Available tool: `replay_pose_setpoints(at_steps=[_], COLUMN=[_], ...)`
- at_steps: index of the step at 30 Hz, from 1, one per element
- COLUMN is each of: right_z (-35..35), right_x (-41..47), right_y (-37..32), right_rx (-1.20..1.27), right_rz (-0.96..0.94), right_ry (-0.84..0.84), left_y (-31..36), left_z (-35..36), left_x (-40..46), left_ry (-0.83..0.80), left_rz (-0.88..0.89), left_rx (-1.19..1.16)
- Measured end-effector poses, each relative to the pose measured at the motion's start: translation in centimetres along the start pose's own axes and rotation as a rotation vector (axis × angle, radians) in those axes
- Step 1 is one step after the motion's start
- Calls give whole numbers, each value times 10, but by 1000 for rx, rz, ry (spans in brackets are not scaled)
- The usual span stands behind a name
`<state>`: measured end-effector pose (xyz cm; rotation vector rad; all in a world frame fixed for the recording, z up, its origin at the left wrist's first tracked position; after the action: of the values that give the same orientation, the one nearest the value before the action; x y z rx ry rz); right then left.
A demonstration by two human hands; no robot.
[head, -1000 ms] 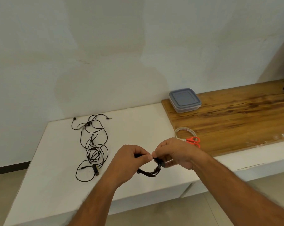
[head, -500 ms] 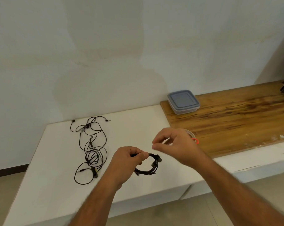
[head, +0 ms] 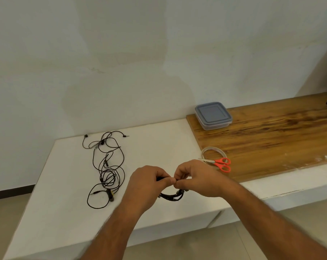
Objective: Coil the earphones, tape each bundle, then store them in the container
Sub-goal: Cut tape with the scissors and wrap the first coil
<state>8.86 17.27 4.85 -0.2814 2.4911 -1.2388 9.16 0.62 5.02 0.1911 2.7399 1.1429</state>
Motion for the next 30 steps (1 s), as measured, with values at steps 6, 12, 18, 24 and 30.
replay_pose_setpoints(at_steps=[6, 12, 18, 24, 30], right_z=[-1, -1, 0, 5, 13], right_x=[4, 12, 17, 29, 35], right_y=[17, 37, 67, 85, 69], right_rx=[299, 372, 329, -44, -729], right_rz=[128, 312, 489, 493, 398], right_ry=[-99, -62, 28, 208, 221], left_y=[-12, -22, -39, -44, -58], left_z=[12, 34, 36, 21, -2], left_x=[6, 16, 31, 27, 24], left_ry=[-59, -117, -62, -19, 56], left_rz=[-69, -159, -276, -251, -257], left_rx=[-170, -331, -268, -174, -132])
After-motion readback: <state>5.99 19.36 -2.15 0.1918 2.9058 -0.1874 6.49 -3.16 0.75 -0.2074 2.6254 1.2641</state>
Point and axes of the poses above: each hand's wrist, its own x-axis towards the middle knuckle, its own z-axis out of the palm, y = z × x, the point moved 3 cm from there along x, towards the middle knuckle, and after that the axes turned 3 degrees about y, right-handed, at the moved point
